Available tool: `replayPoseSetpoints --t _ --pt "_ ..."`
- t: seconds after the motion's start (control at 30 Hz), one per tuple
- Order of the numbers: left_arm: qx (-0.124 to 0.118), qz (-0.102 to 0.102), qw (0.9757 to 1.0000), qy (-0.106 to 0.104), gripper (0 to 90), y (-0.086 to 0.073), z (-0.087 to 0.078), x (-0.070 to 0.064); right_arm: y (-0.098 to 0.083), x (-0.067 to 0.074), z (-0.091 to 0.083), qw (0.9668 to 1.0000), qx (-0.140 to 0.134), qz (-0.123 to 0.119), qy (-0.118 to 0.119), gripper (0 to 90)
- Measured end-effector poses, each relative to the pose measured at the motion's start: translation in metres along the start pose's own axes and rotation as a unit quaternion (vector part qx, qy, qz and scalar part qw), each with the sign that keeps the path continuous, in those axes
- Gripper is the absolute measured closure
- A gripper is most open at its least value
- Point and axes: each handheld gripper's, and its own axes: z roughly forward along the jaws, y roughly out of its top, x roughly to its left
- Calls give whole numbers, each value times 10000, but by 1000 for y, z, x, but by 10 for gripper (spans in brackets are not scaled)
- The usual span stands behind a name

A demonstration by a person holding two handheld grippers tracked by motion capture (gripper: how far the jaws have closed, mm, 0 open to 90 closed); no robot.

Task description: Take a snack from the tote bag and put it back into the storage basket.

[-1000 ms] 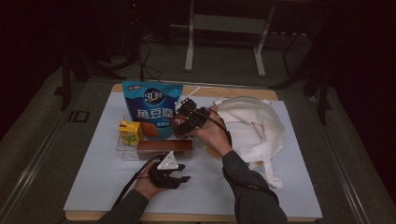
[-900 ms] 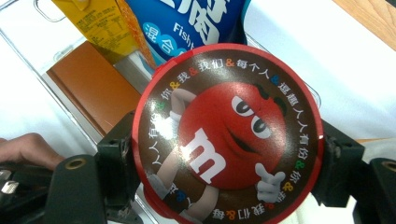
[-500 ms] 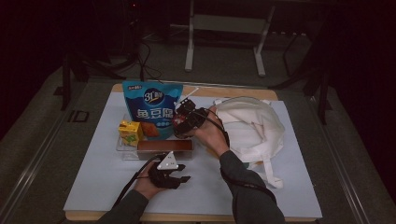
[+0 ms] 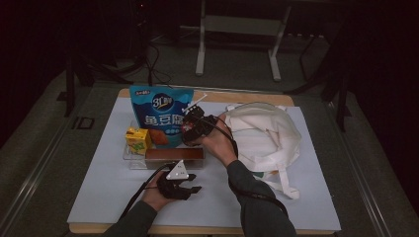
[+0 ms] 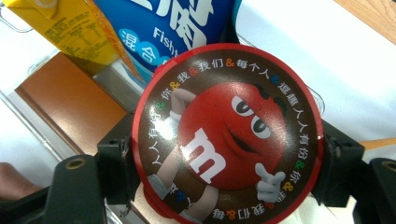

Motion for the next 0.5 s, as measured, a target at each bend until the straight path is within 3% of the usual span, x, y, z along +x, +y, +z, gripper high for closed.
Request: replayPoseSetpoints --t 0.5 --pt "3 14 10000 12 504 0 0 0 -2 0 14 9997 52 182 -177 257"
